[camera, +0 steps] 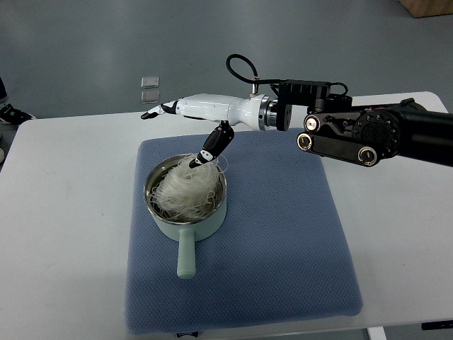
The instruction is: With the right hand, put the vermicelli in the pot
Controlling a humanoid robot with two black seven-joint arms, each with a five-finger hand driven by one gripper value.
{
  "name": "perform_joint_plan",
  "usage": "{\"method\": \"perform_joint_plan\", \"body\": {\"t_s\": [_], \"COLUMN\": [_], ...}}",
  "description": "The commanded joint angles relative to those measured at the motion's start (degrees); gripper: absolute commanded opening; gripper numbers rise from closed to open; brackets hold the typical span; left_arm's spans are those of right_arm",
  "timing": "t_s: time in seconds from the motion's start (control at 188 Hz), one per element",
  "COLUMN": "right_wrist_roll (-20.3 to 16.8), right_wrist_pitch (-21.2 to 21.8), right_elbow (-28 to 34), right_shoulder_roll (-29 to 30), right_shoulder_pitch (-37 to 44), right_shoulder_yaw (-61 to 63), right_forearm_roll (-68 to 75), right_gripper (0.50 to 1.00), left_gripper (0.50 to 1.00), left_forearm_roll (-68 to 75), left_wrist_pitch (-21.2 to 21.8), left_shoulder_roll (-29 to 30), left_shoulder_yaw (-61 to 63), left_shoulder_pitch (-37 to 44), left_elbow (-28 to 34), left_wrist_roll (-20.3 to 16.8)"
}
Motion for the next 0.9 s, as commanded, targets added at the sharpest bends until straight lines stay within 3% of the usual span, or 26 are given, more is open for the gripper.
{"method": "perform_joint_plan", "body": {"t_s": [0.0, 0.229, 0.495, 0.707, 0.894], "right_wrist_roll": [0.83, 0.74, 0.04, -7.52, -12.53], "right_wrist_pitch": [0.02, 0.19, -0.33, 0.90, 6.52], "right_elbow": [-0.07, -2.00, -6.49, -11.41, -11.76], "right_shoulder_roll": [-0.76, -2.87, -2.70, -1.46, -1.82], "right_shoulder_pitch": [-1.48, -8.15, -18.79, -24.94, -27.32], "right_shoulder_yaw": [0.41, 5.59, 16.58, 26.95, 28.88], "right_forearm_roll": [2.34, 16.66, 19.39, 31.87, 47.08], "right_gripper": [0.913, 0.921, 0.924, 0.924, 0.926], "left_gripper": [1.000, 1.000, 1.000, 1.000, 1.000], "left_forearm_roll": [0.00, 0.00, 0.00, 0.00, 0.00], "left_wrist_pitch": [0.01, 0.01, 0.01, 0.01, 0.01], "left_shoulder_roll": [0.00, 0.00, 0.00, 0.00, 0.00], "left_shoulder_yaw": [0.01, 0.01, 0.01, 0.01, 0.01], "left_shoulder_pitch": [0.01, 0.01, 0.01, 0.01, 0.01], "left_elbow": [0.00, 0.00, 0.00, 0.00, 0.00], "left_wrist_roll": [0.00, 0.00, 0.00, 0.00, 0.00]}}
